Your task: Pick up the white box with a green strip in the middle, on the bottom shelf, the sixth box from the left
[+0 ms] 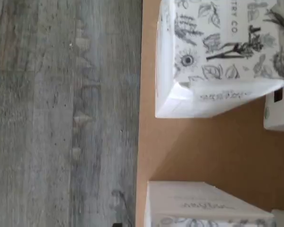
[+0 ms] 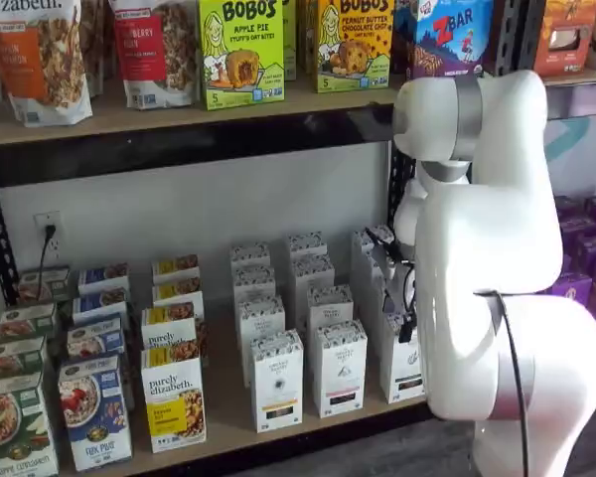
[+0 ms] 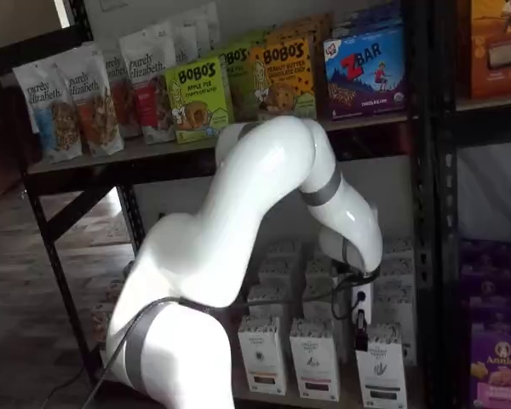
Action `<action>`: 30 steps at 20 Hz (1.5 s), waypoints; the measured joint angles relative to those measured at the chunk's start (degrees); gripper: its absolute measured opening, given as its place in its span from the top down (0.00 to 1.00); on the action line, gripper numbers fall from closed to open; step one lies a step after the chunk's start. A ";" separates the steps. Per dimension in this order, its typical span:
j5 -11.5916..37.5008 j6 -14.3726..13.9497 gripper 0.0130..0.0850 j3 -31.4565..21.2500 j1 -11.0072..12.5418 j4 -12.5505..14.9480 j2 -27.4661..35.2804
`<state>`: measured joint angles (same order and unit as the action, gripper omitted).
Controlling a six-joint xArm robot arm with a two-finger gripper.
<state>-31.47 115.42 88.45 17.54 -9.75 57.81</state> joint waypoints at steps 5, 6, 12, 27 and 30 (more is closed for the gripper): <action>-0.93 -5.68 0.00 3.09 -0.22 6.46 2.54; -0.77 -6.79 0.00 3.46 -0.29 7.64 3.01; -0.33 -11.11 0.00 5.57 -0.74 12.17 5.65; -2.17 -13.21 0.22 8.28 -1.02 14.31 7.49; -2.09 -13.11 0.22 8.11 -1.00 14.22 7.31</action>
<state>-33.56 102.31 96.56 16.54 4.47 65.11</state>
